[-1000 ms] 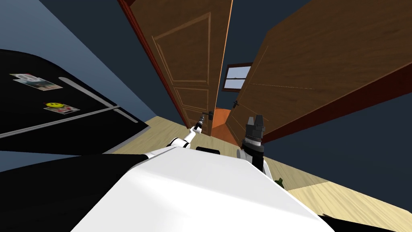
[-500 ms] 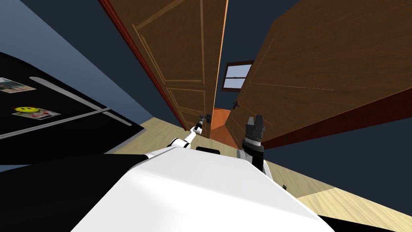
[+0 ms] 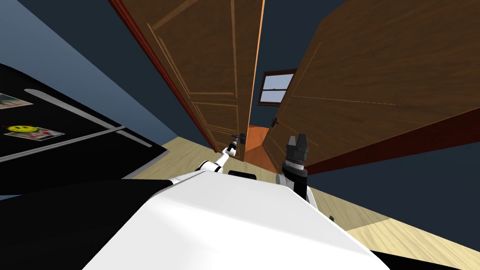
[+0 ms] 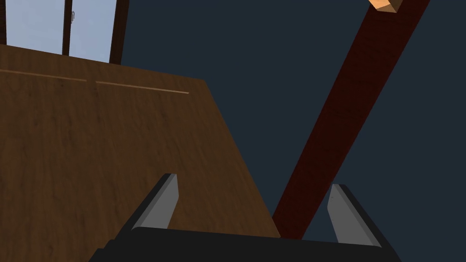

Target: Push the door open

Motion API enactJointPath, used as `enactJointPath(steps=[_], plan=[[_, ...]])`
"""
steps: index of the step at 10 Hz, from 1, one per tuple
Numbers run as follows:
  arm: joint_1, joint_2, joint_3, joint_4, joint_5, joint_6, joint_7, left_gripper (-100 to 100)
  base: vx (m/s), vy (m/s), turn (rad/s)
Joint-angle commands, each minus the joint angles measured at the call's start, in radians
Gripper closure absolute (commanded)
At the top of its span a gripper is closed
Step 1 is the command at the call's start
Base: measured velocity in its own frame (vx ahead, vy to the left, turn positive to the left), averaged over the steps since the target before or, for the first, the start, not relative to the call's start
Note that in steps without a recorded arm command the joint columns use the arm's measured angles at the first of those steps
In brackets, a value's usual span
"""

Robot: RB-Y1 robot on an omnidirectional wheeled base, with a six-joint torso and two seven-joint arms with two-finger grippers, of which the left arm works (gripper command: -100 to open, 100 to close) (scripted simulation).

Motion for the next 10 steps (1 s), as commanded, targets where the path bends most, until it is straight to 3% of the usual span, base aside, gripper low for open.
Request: enactJointPath(steps=[1, 3, 4, 10], plan=[[0.0, 0.001, 0.0, -0.001, 0.0, -0.001, -0.001, 100, -0.005, 0.003, -0.001], [0.0, 0.001, 0.0, -0.001, 0.0, -0.001, -0.001, 100, 0.0, 0.0, 0.0], [0.001, 0.018, 0.013, 0.001, 0.004, 0.001, -0.004, 100, 0.092, -0.061, 0.014], [0.003, 0.059, 0.055, 0.003, 0.017, 0.001, -0.016, 100, 0.143, -0.093, 0.04]])
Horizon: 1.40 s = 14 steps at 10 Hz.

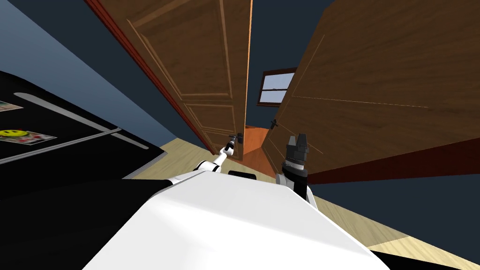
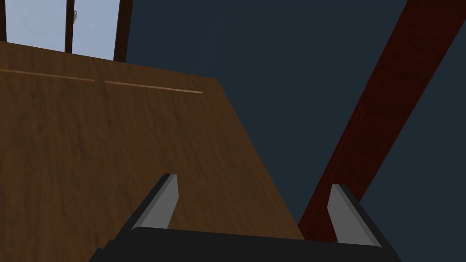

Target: Push the door open

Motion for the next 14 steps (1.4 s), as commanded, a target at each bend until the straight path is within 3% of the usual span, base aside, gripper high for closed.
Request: enactJointPath(steps=[1, 7, 14], plan=[[-0.004, 0.023, 0.026, 0.006, 0.007, -0.01, -0.006, 100, 0.16, -0.106, 0.058], [-0.002, 0.055, 0.088, 0.008, 0.026, -0.009, -0.024, 100, 0.15, -0.119, 0.068], [0.0, 0.071, 0.157, 0.011, 0.047, -0.008, -0.044, 100, 0.151, -0.125, 0.068]])
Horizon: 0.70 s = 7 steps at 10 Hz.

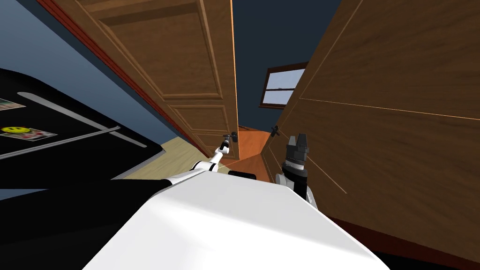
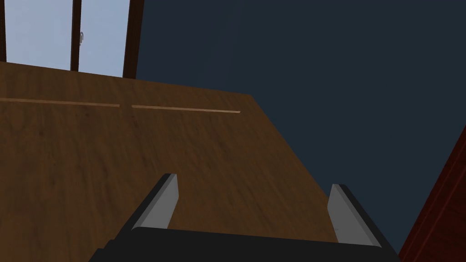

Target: Push the door open

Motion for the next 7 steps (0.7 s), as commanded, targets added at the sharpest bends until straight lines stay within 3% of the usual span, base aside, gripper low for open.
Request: enactJointPath(steps=[1, 7], plan=[[-0.006, 0.007, 0.033, 0.003, 0.008, -0.007, -0.014, 100, 0.181, -0.139, 0.093], [-0.004, 0.005, 0.092, 0.005, 0.026, -0.006, -0.031, 100, 0.17, -0.134, 0.081]])
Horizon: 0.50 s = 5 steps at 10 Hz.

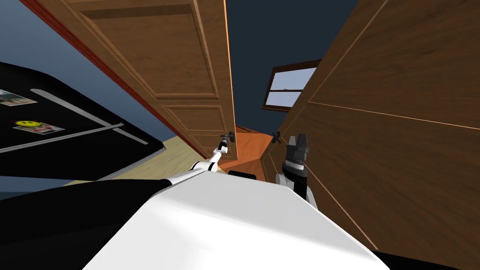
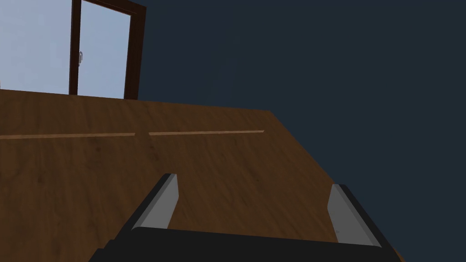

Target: Push the door open

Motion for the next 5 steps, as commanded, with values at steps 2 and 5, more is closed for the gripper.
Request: enactJointPath(steps=[2, 5], plan=[[-0.003, 0.001, 0.01, 0.004, 0.003, -0.002, -0.003, 100, 0.099, -0.067, 0.057], [-0.007, 0.005, 0.053, -0.004, -0.02, -0.003, -0.009, 100, 0.164, 0.035, 0.07]])
